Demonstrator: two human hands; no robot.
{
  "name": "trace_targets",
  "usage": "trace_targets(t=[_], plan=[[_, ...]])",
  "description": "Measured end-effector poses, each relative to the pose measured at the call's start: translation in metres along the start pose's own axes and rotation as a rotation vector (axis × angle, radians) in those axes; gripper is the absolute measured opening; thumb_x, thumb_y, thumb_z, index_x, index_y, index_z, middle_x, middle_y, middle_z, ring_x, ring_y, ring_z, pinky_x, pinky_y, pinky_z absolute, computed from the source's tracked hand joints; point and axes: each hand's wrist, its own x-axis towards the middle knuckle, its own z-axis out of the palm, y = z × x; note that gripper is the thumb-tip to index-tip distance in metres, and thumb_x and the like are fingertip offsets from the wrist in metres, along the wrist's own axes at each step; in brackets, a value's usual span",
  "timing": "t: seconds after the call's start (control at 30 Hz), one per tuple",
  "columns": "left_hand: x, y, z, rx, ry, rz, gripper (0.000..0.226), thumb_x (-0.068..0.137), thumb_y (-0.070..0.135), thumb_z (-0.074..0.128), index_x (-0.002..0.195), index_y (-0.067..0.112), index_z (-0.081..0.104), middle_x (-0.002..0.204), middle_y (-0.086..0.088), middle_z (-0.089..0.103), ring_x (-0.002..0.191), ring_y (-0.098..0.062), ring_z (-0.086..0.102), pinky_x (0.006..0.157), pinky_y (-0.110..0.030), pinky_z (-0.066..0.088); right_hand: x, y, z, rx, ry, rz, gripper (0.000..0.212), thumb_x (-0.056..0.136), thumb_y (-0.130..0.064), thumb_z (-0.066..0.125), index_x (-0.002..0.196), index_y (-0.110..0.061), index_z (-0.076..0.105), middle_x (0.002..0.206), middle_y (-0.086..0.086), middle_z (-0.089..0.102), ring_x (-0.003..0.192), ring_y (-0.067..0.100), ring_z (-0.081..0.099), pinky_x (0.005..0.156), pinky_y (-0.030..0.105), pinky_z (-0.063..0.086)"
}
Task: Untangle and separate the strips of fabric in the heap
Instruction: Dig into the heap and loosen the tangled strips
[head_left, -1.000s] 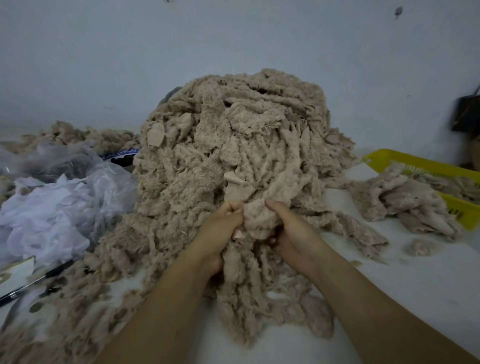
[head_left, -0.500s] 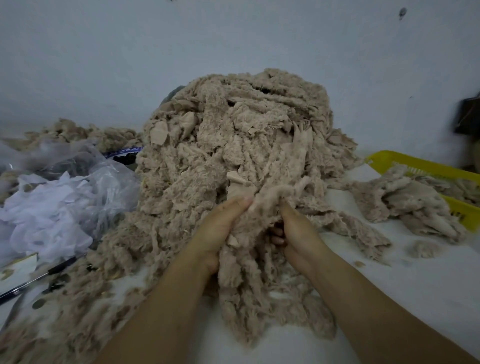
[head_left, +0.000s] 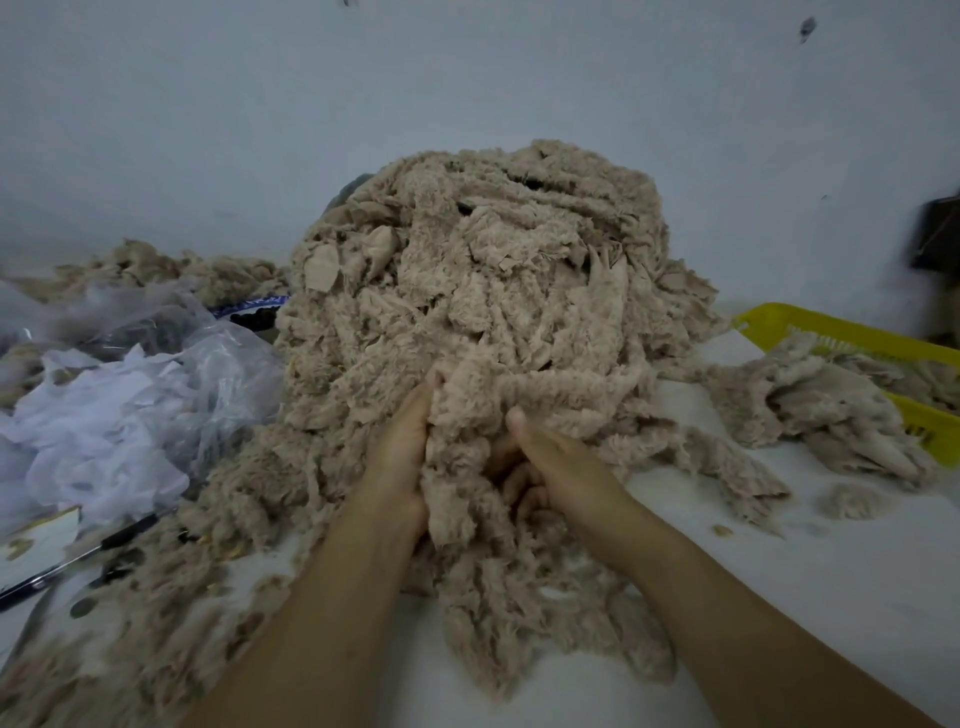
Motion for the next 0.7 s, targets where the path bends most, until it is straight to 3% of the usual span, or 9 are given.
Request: trace_targets(t=[0.17, 0.23, 0.33, 0.43, 0.47, 0.5, 0.53, 0.63, 0.7], plan=[[-0.001, -0.008, 0.003, 0.301, 0.035, 0.131, 0.019, 0.092, 0.032, 0.065, 0.098, 0.015, 0.072, 0.092, -0.01, 0.077, 0.078, -0.021, 0.075, 0.062, -0.03, 0.059, 0.003, -0.001, 0.0, -0.241, 0.158, -0.174, 0.026, 0.077, -0.074, 0.059, 0.087, -0.05, 0.059, 0.067, -0.019, 0.067, 0.06, -0.003, 0.061, 0.055, 0.015, 0.047], [-0.002, -0.011, 0.005, 0.435, 0.055, 0.214, 0.02, 0.096, 0.032, 0.061, 0.083, 0.025, 0.074, 0.085, -0.003, 0.077, 0.072, -0.013, 0.074, 0.055, -0.023, 0.056, 0.003, -0.002, -0.002, -0.311, 0.239, -0.203, 0.015, 0.09, -0.056, 0.058, 0.084, -0.042, 0.057, 0.064, -0.021, 0.061, 0.058, -0.006, 0.054, 0.053, 0.009, 0.04], [-0.002, -0.016, 0.008, 0.58, 0.103, 0.318, 0.025, 0.101, 0.036, 0.053, 0.085, 0.026, 0.069, 0.075, 0.005, 0.074, 0.06, -0.006, 0.066, 0.049, -0.021, 0.05, 0.005, 0.0, -0.007, -0.323, 0.299, -0.241, 0.024, 0.099, -0.04, 0.051, 0.083, -0.022, 0.057, 0.057, -0.011, 0.053, 0.049, -0.001, 0.045, 0.047, 0.012, 0.035], [0.0, -0.014, 0.009, 0.513, 0.21, 0.356, 0.026, 0.103, 0.038, 0.051, 0.09, 0.019, 0.064, 0.077, 0.001, 0.074, 0.066, -0.01, 0.068, 0.055, -0.027, 0.056, 0.004, -0.003, -0.006, -0.287, 0.304, -0.194, 0.026, 0.101, -0.041, 0.047, 0.1, -0.016, 0.055, 0.054, -0.012, 0.053, 0.052, 0.004, 0.046, 0.051, 0.021, 0.036], [0.002, -0.013, 0.008, 0.456, 0.268, 0.35, 0.027, 0.103, 0.037, 0.051, 0.09, 0.017, 0.064, 0.084, -0.003, 0.075, 0.074, -0.015, 0.07, 0.063, -0.032, 0.06, 0.006, -0.001, -0.006, -0.225, 0.307, -0.169, 0.039, 0.101, -0.041, 0.046, 0.131, -0.018, 0.035, 0.052, -0.012, 0.053, 0.052, 0.005, 0.046, 0.054, 0.025, 0.037], [0.003, -0.011, 0.007, 0.405, 0.32, 0.335, 0.028, 0.103, 0.037, 0.051, 0.089, 0.015, 0.064, 0.088, -0.008, 0.075, 0.079, -0.02, 0.07, 0.07, -0.037, 0.061, 0.005, -0.003, -0.007, -0.175, 0.29, -0.158, 0.008, 0.102, -0.04, 0.045, 0.098, -0.04, 0.038, 0.051, -0.012, 0.053, 0.052, 0.005, 0.046, 0.056, 0.028, 0.038], [0.004, -0.008, 0.005, 0.361, 0.365, 0.319, 0.03, 0.103, 0.036, 0.051, 0.086, 0.014, 0.062, 0.088, -0.011, 0.073, 0.079, -0.024, 0.068, 0.073, -0.04, 0.059, 0.006, -0.003, -0.007, -0.124, 0.301, -0.169, 0.024, 0.103, -0.039, 0.045, 0.122, -0.027, 0.052, 0.051, -0.012, 0.053, 0.051, 0.005, 0.047, 0.057, 0.031, 0.04], [0.006, -0.001, 0.002, 0.279, 0.378, 0.314, 0.038, 0.104, 0.034, 0.048, 0.072, 0.017, 0.059, 0.074, -0.005, 0.063, 0.069, -0.02, 0.055, 0.067, -0.034, 0.049, 0.004, -0.01, -0.009, 0.079, 0.341, -0.171, 0.012, 0.103, -0.036, 0.048, 0.106, -0.048, 0.047, 0.054, -0.015, 0.057, 0.051, 0.004, 0.052, 0.057, 0.027, 0.044], [0.003, 0.0, 0.004, 0.385, 0.35, 0.34, 0.046, 0.102, 0.047, 0.046, 0.068, 0.023, 0.064, 0.075, 0.005, 0.068, 0.071, -0.017, 0.059, 0.071, -0.033, 0.047, 0.005, -0.011, -0.012, 0.1, 0.345, -0.186, 0.011, 0.101, -0.037, 0.051, 0.092, -0.031, 0.054, 0.056, -0.016, 0.057, 0.052, 0.005, 0.054, 0.055, 0.023, 0.047]])
